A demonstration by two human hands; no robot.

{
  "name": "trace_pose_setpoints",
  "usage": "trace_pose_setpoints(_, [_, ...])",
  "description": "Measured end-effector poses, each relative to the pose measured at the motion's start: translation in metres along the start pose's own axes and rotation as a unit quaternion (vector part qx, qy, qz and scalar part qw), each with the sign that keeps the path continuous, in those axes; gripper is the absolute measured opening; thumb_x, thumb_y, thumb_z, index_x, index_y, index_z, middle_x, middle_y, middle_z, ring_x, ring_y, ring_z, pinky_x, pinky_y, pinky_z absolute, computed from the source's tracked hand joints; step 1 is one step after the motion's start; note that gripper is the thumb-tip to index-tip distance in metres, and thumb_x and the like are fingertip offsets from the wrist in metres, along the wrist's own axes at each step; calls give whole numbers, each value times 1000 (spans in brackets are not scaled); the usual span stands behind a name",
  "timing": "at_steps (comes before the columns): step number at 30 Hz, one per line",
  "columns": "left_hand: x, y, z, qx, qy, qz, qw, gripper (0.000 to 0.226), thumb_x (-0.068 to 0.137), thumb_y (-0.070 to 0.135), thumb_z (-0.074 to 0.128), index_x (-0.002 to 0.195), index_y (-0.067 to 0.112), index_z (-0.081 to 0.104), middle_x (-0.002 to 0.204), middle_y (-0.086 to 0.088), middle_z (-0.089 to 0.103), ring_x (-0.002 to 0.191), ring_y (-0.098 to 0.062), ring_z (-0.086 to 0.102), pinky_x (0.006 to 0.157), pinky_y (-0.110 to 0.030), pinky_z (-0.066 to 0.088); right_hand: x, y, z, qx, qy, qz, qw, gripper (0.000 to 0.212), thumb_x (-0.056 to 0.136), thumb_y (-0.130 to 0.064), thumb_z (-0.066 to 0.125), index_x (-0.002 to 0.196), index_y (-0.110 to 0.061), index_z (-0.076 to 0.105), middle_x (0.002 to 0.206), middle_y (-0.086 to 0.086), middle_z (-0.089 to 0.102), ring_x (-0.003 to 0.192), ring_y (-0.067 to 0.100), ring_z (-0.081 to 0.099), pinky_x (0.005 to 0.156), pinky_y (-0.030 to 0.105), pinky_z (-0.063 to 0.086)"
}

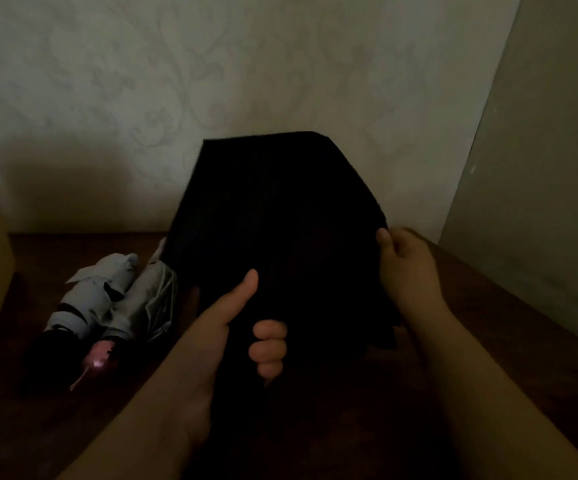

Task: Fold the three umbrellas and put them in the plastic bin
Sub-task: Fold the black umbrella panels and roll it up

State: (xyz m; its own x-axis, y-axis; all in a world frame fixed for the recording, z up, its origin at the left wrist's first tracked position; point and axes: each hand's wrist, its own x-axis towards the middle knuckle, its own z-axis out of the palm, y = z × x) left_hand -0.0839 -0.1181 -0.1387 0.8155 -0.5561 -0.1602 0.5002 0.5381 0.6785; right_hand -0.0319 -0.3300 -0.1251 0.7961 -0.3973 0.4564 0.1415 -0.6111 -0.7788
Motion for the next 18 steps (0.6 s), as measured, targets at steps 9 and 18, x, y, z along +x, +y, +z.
trace_pose_setpoints(9, [-4,-6,6,-43,-106,-57,992,54,64,51,73,51,4,51,41,-2,41,30,-14,43,33,-23,39,-22,-10,35,-205,-95,-39,973,21,99,-21,35,116,-17,47,102,12,62,89,31,60,70,36,45])
trace_pose_setpoints(18, [-5,-8,8,125,148,124,973,37,81,43,61,81,7,55,51,-3,46,40,-14,42,40,-24,37,-51,-76,-15,63,40,-150,986,8,92,-34,48,97,-34,42,92,-12,52,75,-3,53,61,7,44])
